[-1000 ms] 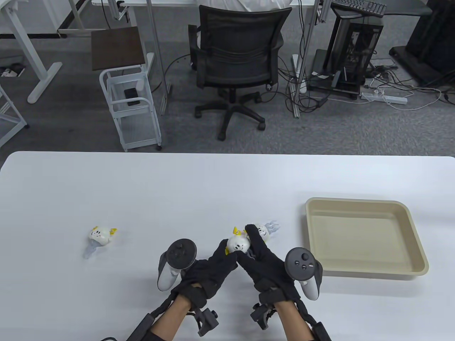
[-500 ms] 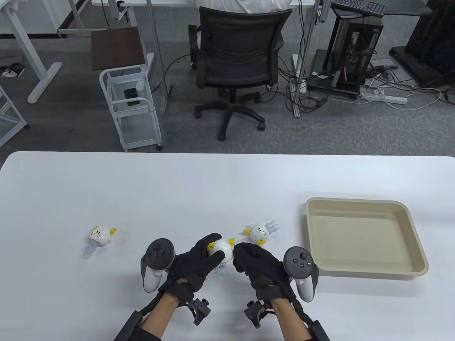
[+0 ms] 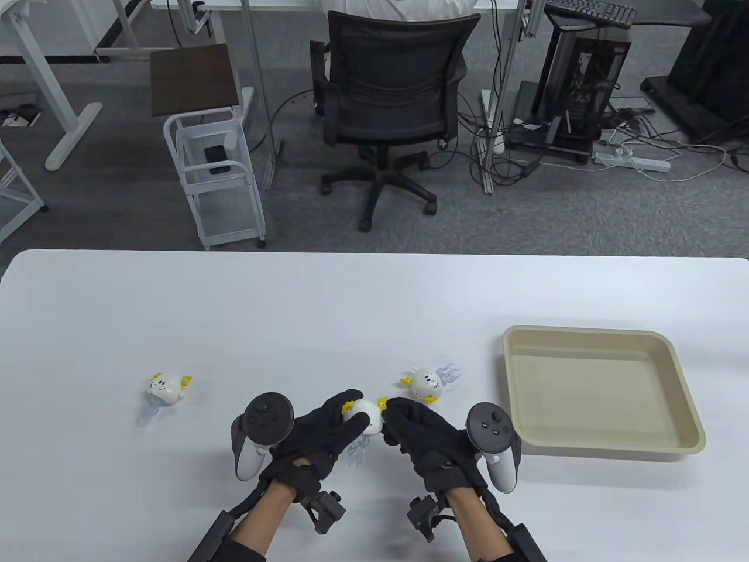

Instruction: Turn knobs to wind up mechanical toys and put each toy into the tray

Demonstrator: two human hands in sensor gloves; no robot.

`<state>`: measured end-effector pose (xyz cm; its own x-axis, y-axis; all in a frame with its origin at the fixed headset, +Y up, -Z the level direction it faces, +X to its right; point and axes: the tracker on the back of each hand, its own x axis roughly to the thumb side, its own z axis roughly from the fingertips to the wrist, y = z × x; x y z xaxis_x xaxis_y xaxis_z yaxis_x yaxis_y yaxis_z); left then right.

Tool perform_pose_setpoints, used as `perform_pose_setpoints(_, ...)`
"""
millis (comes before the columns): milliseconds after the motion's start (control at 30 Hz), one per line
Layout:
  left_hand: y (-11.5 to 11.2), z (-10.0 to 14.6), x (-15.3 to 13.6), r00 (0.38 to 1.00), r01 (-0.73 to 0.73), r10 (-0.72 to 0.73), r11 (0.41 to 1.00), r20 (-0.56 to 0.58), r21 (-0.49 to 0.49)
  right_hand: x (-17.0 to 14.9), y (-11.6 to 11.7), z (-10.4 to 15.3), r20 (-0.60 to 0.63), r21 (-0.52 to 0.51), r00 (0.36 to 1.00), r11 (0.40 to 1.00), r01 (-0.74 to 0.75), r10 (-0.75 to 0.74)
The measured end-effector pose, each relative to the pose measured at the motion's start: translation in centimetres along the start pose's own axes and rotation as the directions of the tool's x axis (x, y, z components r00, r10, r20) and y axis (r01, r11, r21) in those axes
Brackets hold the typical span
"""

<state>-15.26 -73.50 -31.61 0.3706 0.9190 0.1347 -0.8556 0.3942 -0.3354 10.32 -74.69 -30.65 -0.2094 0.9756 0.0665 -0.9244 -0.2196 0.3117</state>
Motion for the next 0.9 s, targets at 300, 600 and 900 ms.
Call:
perform_pose_setpoints(300,0.1,-0.4,-0.7,0.995,-0.086,0.083,0.994,-0.046,-0.064,-0.5,0.2,0.0,-0.005,-0.009,0.997,0.997,-0.074,0.074)
perform_pose_setpoints(600,-0.7,-0.4,0.1,0.997,0.036,-0.027,0.99,0.065,-0.139,-1.8,0.2,0.1,-0.215,-0.078,0.958,0.981,0.176,-0.189)
perform_pose_setpoints(900,-0.3,-0.4,-1.0,0.996,-0.045,0.04,0.997,-0.085,-0.062,0.2,0.7,0.6,-0.036,-0.079,0.983,0.98,-0.181,0.179)
